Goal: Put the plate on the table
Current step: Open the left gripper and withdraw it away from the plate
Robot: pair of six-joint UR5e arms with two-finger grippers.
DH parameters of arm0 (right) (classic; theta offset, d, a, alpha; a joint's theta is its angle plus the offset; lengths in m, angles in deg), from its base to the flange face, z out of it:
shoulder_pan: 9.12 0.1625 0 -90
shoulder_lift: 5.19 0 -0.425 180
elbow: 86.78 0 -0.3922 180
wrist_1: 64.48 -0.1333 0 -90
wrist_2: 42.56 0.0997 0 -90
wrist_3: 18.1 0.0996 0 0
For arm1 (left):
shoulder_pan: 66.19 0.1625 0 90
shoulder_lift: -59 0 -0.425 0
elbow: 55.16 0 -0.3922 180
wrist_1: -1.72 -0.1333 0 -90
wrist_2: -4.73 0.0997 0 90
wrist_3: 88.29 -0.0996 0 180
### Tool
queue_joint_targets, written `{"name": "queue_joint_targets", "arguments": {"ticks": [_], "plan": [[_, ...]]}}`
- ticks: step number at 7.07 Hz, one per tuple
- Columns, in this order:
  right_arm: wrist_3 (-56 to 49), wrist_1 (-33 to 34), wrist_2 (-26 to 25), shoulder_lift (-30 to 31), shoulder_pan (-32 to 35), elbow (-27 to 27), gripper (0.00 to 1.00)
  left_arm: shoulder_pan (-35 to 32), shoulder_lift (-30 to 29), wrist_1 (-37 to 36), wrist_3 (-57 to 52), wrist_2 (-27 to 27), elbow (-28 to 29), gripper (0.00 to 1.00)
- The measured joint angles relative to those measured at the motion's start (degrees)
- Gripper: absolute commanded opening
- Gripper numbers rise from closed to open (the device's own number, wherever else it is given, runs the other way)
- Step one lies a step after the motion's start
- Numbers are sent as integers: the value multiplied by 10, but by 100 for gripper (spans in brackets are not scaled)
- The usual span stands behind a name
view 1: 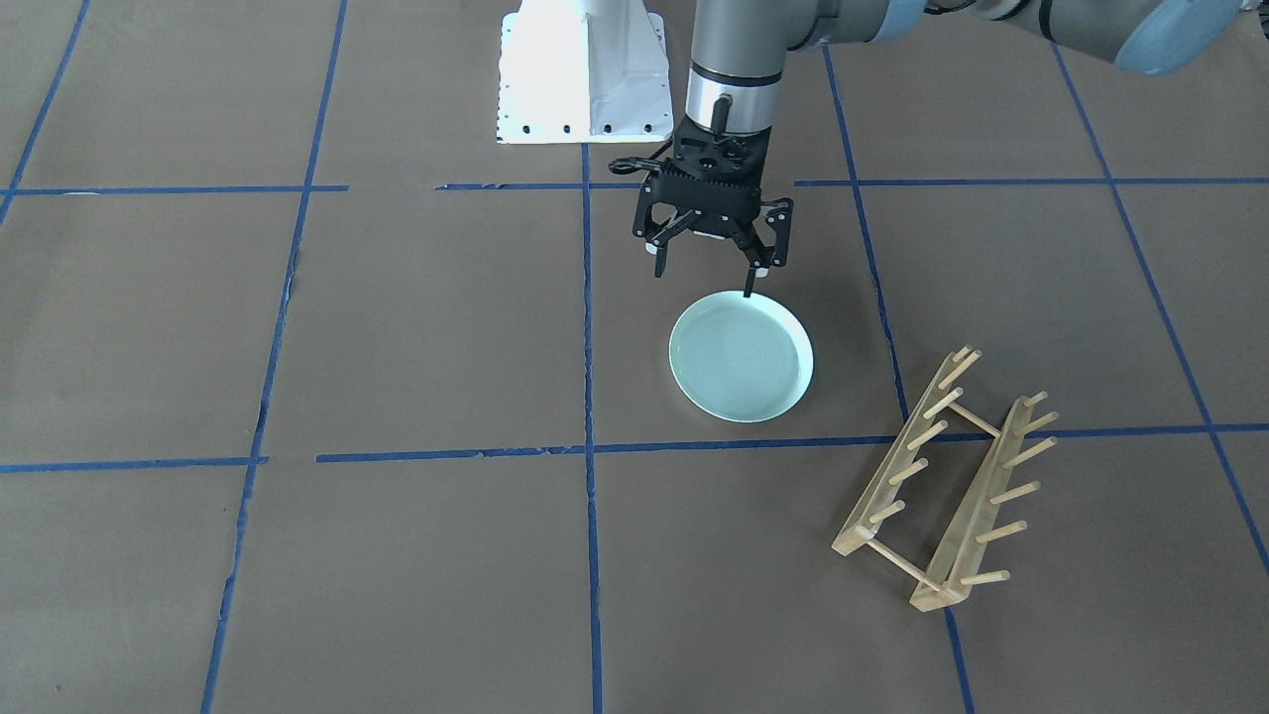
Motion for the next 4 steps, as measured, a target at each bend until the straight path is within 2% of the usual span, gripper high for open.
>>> {"name": "queue_joint_targets", "arguments": {"ticks": [2,3,4], "plan": [[0,0,0,0,0,0,100,-123,23,0,-120,-115,-3,100],[0,0,0,0,0,0,100,-184,53,0,-190,-161,-2,100],[0,0,0,0,0,0,100,-242,88,-2,-261,-184,-1,100]]}}
